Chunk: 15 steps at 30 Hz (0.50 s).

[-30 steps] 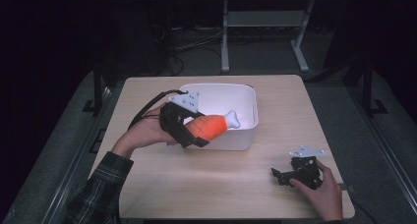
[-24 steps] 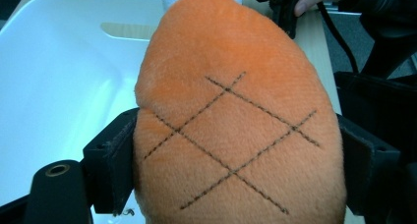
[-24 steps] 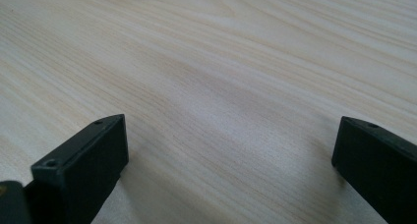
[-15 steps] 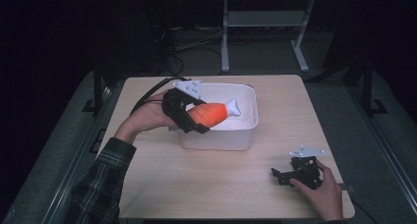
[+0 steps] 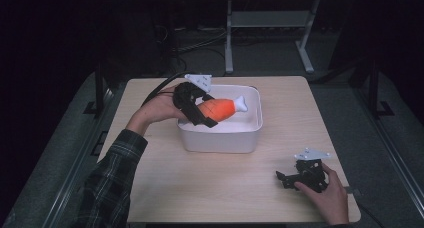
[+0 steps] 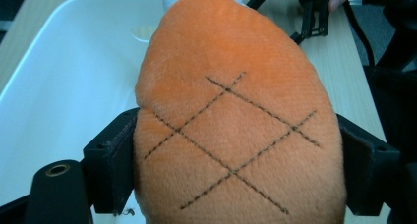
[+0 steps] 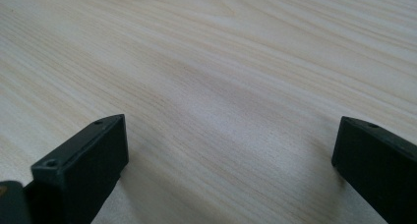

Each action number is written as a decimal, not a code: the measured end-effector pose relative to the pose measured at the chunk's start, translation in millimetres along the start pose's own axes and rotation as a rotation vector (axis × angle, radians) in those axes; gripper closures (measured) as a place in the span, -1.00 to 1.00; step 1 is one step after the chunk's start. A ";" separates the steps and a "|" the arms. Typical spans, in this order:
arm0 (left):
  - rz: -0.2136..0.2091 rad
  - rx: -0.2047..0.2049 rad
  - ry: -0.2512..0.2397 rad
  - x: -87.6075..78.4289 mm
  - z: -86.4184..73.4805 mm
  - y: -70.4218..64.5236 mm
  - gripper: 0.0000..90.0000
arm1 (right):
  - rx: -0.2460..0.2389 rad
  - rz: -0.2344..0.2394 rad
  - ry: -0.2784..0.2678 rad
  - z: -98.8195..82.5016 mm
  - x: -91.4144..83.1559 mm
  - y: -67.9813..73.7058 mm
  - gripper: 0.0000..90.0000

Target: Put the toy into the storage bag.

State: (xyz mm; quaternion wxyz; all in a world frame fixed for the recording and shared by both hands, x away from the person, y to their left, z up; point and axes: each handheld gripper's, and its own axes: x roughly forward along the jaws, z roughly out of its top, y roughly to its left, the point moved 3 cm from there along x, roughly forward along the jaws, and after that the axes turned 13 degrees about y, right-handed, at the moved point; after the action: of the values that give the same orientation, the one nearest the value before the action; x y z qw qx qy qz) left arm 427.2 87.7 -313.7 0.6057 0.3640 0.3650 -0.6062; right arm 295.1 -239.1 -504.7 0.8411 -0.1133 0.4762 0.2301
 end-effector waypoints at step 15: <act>-0.033 0.038 0.044 29.0 10.4 11.3 -0.61 | 0.004 0.004 0.001 0.0 -0.3 0.4 -1.00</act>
State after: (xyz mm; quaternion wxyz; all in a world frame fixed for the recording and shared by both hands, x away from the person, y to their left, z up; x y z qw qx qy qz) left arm 438.5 64.9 -334.5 0.5805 0.3826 0.3723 -0.6148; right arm 294.8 -238.8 -504.4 0.8406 -0.1109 0.4773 0.2307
